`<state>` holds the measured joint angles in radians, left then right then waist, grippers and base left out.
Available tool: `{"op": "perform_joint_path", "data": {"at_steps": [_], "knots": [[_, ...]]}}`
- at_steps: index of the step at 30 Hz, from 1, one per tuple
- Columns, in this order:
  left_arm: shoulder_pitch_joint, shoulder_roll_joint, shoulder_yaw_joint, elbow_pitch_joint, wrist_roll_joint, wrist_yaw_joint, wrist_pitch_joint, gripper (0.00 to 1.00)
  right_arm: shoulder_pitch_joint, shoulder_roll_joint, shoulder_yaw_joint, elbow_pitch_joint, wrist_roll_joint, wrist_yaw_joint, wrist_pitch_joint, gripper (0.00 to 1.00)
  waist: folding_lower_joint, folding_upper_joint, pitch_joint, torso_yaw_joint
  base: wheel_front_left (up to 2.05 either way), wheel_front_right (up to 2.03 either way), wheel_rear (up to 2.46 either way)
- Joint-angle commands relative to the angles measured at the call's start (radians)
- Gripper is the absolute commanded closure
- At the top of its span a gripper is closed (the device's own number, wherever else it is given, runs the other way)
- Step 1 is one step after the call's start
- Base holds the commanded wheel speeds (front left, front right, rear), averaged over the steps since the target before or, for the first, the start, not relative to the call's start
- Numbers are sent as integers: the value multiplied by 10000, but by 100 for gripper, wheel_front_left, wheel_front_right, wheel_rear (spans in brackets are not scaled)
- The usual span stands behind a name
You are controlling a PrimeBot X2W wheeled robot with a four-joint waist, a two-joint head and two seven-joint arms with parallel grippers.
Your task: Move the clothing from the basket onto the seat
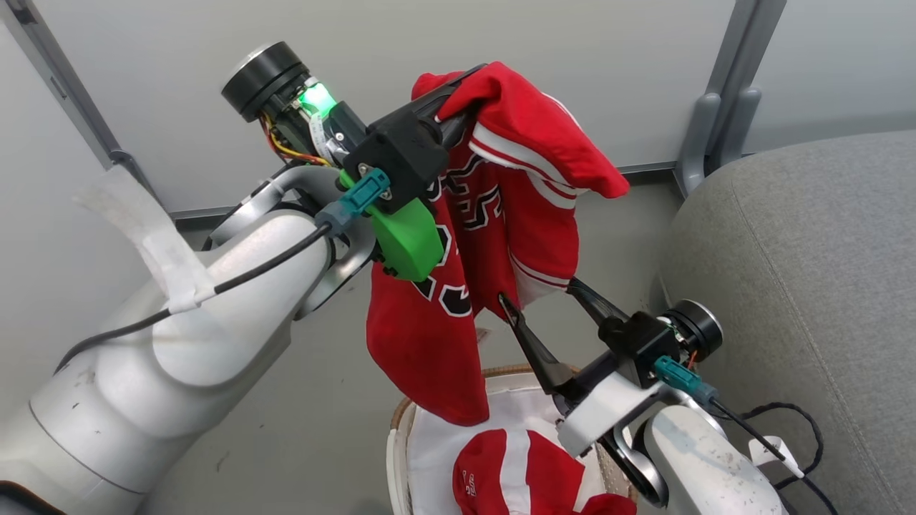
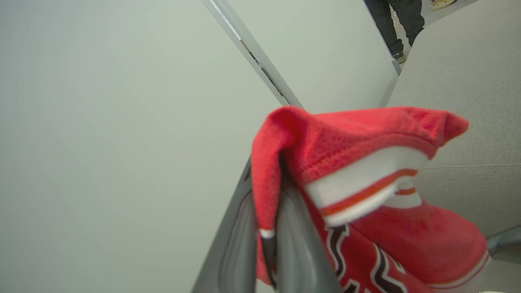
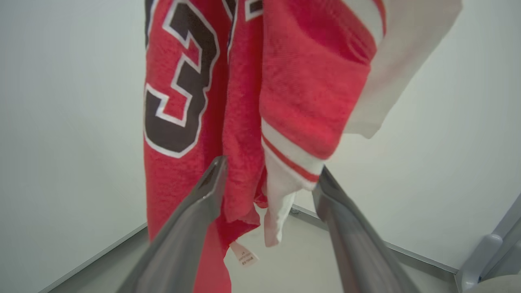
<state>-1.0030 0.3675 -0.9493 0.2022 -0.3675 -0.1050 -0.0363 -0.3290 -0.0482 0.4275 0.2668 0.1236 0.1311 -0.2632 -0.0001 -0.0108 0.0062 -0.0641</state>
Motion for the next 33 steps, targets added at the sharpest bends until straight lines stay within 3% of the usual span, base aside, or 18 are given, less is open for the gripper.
{"op": "perform_joint_path", "data": {"at_steps": [1, 8, 9, 10, 12, 26, 27, 28, 29, 30, 33], "knots": [[-165, -61, -27, -30, -45, 9, 21, 100, -161, -42, 64, 120, 19, -7, -23, 0, 1, 108, -21, 79, 0, 0, 0], [-181, -333, -217, -333, -174, -28, 49, 100, -599, -40, 420, 649, -106, -8, -25, 0, 1, 108, -48, 274, 0, 0, 0], [-150, -353, -241, -385, -196, -28, 62, 100, -619, -43, 375, 715, -141, -8, -23, 10, 1, 108, -44, 297, 0, 0, 0], [-108, -368, -260, -423, -229, -28, 60, 100, -617, -43, 352, 785, -108, -7, -23, 53, 1, 108, -41, 315, 0, 0, 0], [32, -377, -285, -480, -319, -25, 75, 100, -656, -37, 310, 863, -9, -7, -25, 100, 1, 108, -33, 344, 0, 0, 0], [1451, 110, 109, 563, -987, 577, -954, 100, -145, -37, -623, 1, 3, -8, -25, 100, 1, 108, 178, 109, 0, 0, 0], [1634, 68, 157, 698, -1043, 655, -1172, 72, -99, -39, -703, -95, 17, -8, -25, 100, 1, 108, 190, 81, 0, 0, 0], [1802, 29, 187, 820, -1107, 698, -1345, 58, -68, -37, -758, -183, 23, -7, -25, 100, 1, 108, 198, 59, 0, 0, 0], [2041, -25, 204, 962, -1185, 751, -1525, 16, -36, -39, -804, -269, 10, -8, -25, 100, 1, 108, 206, 29, 0, 0, 0], [2231, -96, 222, 1062, -1263, 813, -1664, 0, -8, -39, -850, -317, -8, -7, -25, 100, 1, 108, 212, 5, 0, 0, 0], [2955, -420, 369, 1372, -1664, 949, -2031, 0, 9, -37, -1078, -555, -42, -7, -25, 100, 1, 108, 232, -57, 0, 0, 0]]}}
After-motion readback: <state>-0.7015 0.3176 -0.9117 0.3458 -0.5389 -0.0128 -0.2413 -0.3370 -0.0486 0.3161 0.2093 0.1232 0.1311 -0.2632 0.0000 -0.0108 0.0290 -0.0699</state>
